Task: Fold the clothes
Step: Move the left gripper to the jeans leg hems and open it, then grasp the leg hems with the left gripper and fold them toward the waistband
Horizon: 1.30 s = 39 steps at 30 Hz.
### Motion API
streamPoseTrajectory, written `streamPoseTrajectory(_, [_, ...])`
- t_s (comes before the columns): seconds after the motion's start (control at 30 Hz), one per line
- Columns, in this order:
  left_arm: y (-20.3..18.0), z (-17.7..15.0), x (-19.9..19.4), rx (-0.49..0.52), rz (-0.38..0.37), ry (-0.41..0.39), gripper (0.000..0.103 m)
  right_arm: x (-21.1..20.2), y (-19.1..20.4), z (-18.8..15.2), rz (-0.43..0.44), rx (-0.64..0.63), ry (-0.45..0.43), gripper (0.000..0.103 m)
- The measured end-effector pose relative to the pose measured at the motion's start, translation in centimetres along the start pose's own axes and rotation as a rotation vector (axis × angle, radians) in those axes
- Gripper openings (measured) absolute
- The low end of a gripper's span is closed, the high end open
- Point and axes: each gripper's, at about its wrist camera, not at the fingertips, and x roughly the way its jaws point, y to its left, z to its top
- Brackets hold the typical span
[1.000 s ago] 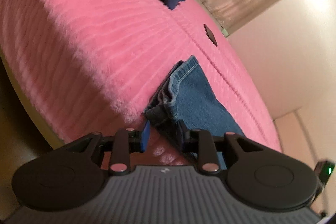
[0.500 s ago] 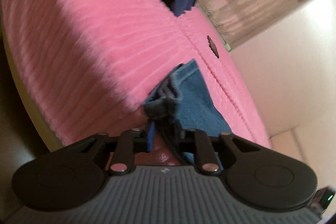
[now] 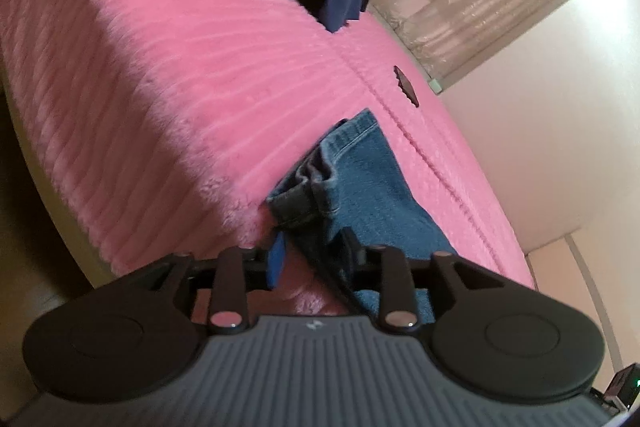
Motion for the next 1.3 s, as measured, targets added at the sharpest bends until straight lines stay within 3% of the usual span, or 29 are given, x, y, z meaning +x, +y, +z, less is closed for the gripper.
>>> streamPoseTrajectory(0.03, [0.2,0.0,0.2,-0.020,0.000,0.003,0.039,-0.1,-0.1,-0.1,-0.001,0.003,-0.001,0.094])
streamPoseTrajectory(0.17, [-0.1,-0.2,0.7,-0.059,0.009,-0.004,0.048,0.0,0.0,-0.1,0.001,-0.003,0.001,0.094])
streamPoseTrajectory(0.3, [-2.5,-0.6,0.1,0.043,0.067,-0.011,0.040,-0.1,0.3,-0.1,0.000,-0.015,-0.001,0.095])
streamPoseTrajectory(0.47, [-4.7,-0.5,-0.4,0.133,0.061,-0.033,0.039,0.3,0.4,-0.2,-0.001,-0.013,0.015,0.094])
streamPoseTrajectory(0.6, [-3.4,-0.4,0.6,0.076,0.052,-0.005,0.039,0.2,0.8,-0.2,0.007,-0.022,0.011,0.095])
streamPoseTrajectory(0.83, [-1.1,-0.7,1.4,-0.125,-0.098,-0.008,0.038,0.1,0.5,0.1,0.002,-0.010,-0.004,0.095])
streamPoseTrajectory(0.87, [-1.0,-0.7,1.9,-0.138,-0.098,-0.001,0.036,0.1,0.4,0.2,0.002,-0.005,-0.006,0.095])
streamPoseTrajectory(0.93, [-1.4,-0.9,2.2,-0.124,-0.080,0.007,0.017,-0.1,0.3,0.3,0.001,0.000,-0.012,0.095])
streamPoseTrajectory(0.97, [-1.7,-0.8,2.2,-0.111,-0.073,0.006,0.010,-0.4,0.1,0.3,-0.003,0.001,-0.018,0.095])
streamPoseTrajectory(1.07, [-3.6,-0.5,1.6,-0.016,-0.075,-0.018,0.007,-1.1,-0.5,0.4,-0.018,0.007,-0.040,0.095])
streamPoseTrajectory(1.17, [-7.6,0.0,0.5,0.185,-0.099,-0.054,0.006,-2.7,-1.9,0.5,-0.055,0.040,-0.084,0.095])
streamPoseTrajectory(1.3, [-15.8,-0.2,-0.5,0.472,-0.215,-0.078,0.006,-5.9,-5.2,0.1,-0.132,0.129,-0.157,0.095])
